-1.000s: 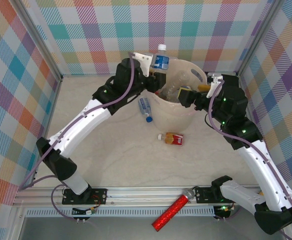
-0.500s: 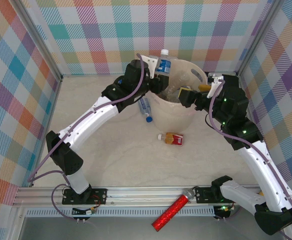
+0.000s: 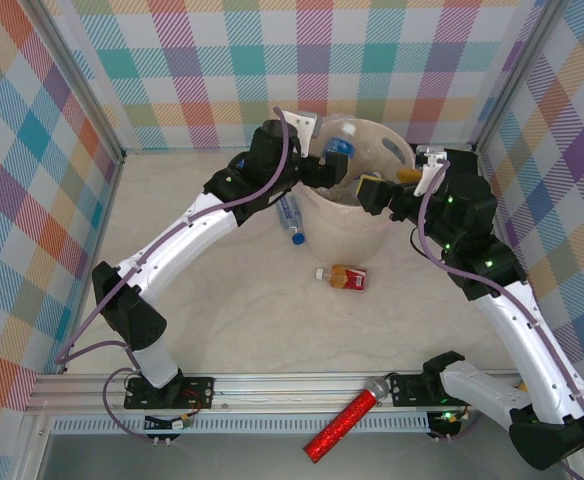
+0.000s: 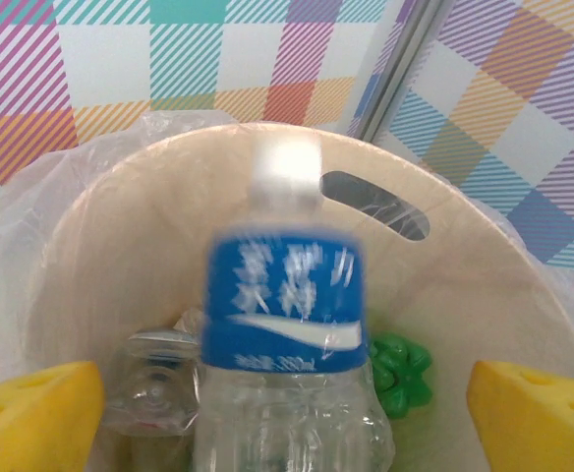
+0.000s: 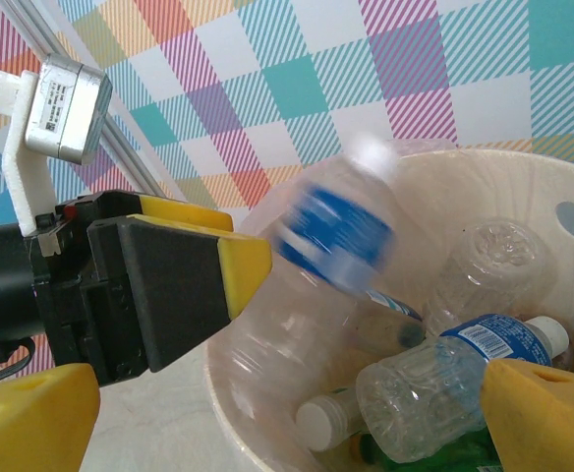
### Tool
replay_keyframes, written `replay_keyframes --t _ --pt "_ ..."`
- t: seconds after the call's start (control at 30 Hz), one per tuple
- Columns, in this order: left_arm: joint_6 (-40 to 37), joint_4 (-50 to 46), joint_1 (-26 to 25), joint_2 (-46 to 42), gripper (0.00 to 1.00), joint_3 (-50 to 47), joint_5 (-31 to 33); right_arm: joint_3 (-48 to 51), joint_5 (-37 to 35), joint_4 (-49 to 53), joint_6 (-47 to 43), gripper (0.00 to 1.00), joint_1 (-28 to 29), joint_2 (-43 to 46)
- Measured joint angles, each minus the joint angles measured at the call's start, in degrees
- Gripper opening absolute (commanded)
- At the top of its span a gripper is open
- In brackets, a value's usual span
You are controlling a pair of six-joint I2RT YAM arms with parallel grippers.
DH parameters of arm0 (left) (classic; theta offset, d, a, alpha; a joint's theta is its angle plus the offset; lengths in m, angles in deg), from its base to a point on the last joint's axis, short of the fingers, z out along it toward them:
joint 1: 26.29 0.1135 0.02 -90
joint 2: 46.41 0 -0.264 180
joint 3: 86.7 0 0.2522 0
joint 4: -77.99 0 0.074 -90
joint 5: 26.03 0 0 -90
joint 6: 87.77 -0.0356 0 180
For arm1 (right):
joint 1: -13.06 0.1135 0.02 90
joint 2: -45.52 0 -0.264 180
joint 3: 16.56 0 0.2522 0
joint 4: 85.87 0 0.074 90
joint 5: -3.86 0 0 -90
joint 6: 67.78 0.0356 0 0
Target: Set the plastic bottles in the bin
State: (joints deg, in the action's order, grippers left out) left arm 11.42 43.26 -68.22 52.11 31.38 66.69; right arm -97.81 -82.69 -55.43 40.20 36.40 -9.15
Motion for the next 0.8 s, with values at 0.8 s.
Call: replay_keyframes --t 0.8 --pt "0.3 -0.1 0.9 -7.6 1.00 -4.3 6.1 0.0 0.6 0.0 0.0 0.99 0.0 -0.8"
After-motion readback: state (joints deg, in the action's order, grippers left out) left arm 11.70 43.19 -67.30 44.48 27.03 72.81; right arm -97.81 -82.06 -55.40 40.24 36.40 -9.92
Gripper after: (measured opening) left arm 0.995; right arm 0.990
